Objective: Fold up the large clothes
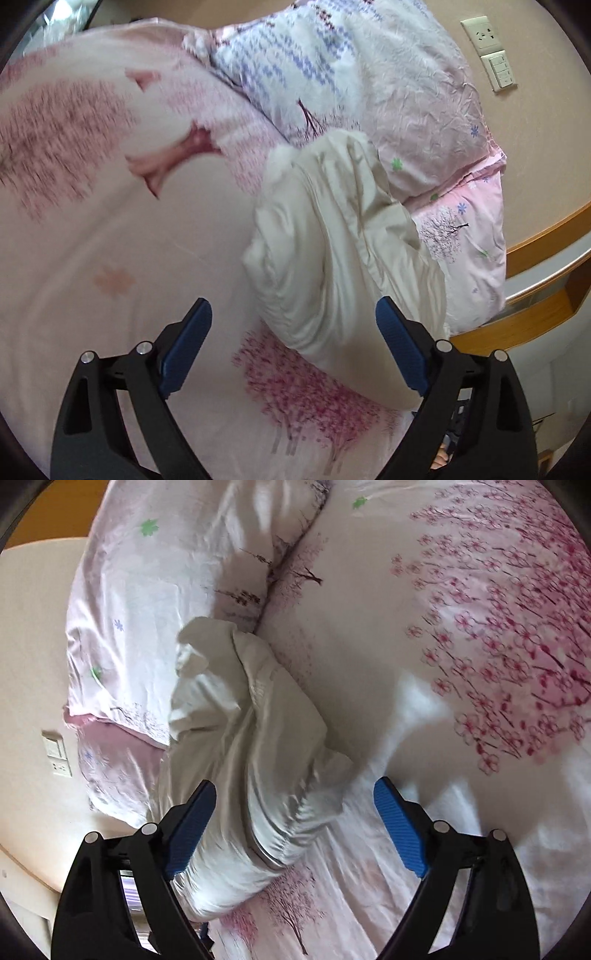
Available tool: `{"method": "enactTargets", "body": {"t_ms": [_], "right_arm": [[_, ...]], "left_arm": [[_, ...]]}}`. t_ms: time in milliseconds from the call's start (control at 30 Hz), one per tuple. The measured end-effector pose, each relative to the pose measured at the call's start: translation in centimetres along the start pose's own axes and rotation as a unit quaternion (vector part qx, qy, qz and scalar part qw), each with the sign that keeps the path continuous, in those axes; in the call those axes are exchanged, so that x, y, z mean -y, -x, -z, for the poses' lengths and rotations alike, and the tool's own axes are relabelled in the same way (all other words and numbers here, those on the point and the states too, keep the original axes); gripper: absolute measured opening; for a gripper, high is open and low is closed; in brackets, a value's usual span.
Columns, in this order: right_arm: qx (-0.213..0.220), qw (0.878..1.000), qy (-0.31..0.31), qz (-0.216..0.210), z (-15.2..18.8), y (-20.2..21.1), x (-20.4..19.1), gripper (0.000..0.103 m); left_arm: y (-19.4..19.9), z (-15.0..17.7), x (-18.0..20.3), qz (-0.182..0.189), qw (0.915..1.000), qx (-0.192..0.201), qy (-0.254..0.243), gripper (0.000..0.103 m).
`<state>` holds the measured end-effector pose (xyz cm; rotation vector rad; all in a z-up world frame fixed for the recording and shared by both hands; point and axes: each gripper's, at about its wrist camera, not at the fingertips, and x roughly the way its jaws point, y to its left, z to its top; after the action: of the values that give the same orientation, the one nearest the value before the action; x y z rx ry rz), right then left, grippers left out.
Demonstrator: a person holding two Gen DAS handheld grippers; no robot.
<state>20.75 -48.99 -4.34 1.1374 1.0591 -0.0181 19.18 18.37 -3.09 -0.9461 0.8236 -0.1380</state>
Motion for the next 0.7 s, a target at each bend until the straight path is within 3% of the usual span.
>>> {"method": "enactTargets", "body": {"t_ms": [233, 633, 667, 700], "right_arm": [[-0.006, 1.0, 0.01, -0.003, 0.5, -1.4, -1.2, 0.081], [0.003, 1.0, 0.004, -0.024, 0.4, -2.4, -1.5, 0.079], [0.005, 1.0, 0.006, -0.022, 0.5, -2.5, -1.5, 0.078], [0.005, 1.0, 0.007, -0.021, 0.5, -2.7, -1.5, 0.071]], "left_arm": [[-2.1, 0.6, 1.5, -0.009, 0.9999, 0.004, 0.006, 0.087], [-3.6, -1.8, -0.8, 0.003, 0.9951, 0.037, 0.091, 0.076], [-3.7, -1.8, -0.8, 0.005, 0.9948, 0.038, 0.094, 0.075], [-3.8, -1.9, -0.9, 0.008, 0.9946, 0.038, 0.096, 0.073]]}}
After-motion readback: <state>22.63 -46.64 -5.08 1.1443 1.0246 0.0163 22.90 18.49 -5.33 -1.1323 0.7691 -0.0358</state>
